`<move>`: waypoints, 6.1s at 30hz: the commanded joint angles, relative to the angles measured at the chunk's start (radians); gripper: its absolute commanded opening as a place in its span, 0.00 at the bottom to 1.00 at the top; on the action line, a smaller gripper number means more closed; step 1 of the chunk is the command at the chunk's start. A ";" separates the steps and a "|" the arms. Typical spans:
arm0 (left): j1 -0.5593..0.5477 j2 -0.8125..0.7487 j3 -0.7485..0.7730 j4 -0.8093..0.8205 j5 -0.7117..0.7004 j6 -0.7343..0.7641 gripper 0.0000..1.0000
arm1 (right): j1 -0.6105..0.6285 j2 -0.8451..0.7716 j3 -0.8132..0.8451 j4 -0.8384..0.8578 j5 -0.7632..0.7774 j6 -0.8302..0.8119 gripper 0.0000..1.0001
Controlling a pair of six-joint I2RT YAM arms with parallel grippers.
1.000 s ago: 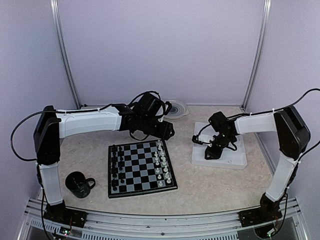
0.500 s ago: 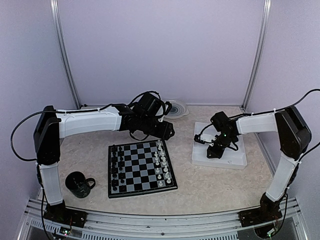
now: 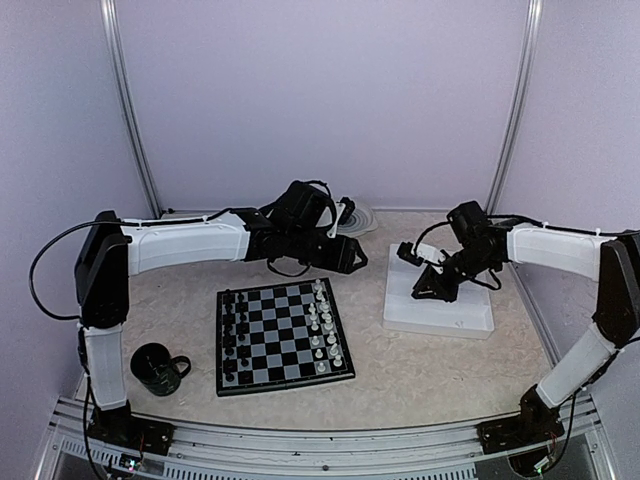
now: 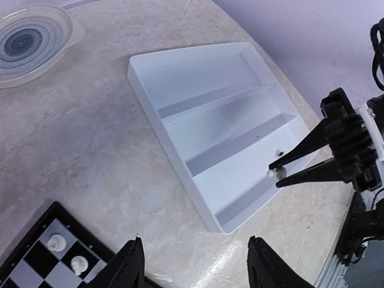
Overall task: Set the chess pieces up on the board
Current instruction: Pass from the right arm to the left, then place the pawn at h2, then pick up the pawn from the storage box.
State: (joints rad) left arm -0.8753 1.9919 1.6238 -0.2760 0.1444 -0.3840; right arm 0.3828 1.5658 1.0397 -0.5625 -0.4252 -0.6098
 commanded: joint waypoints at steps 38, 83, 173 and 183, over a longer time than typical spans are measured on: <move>0.038 0.189 -0.050 0.561 0.566 -0.467 0.28 | 0.077 0.050 0.246 0.005 -0.257 -0.027 0.12; 0.104 0.073 0.171 -0.525 -0.303 0.209 0.00 | -0.132 -0.011 0.013 0.076 -0.251 0.049 0.51; 0.066 0.116 0.309 -0.451 -0.218 0.124 0.42 | -0.292 0.122 -0.057 -0.202 0.124 -0.119 0.40; 0.064 0.114 0.292 -0.436 -0.211 0.120 0.42 | -0.282 0.161 -0.071 -0.172 0.147 -0.102 0.28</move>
State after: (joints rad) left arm -0.8047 2.1040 1.9274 -0.7456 -0.0818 -0.2569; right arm 0.0952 1.7035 0.9825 -0.7517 -0.2932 -0.7231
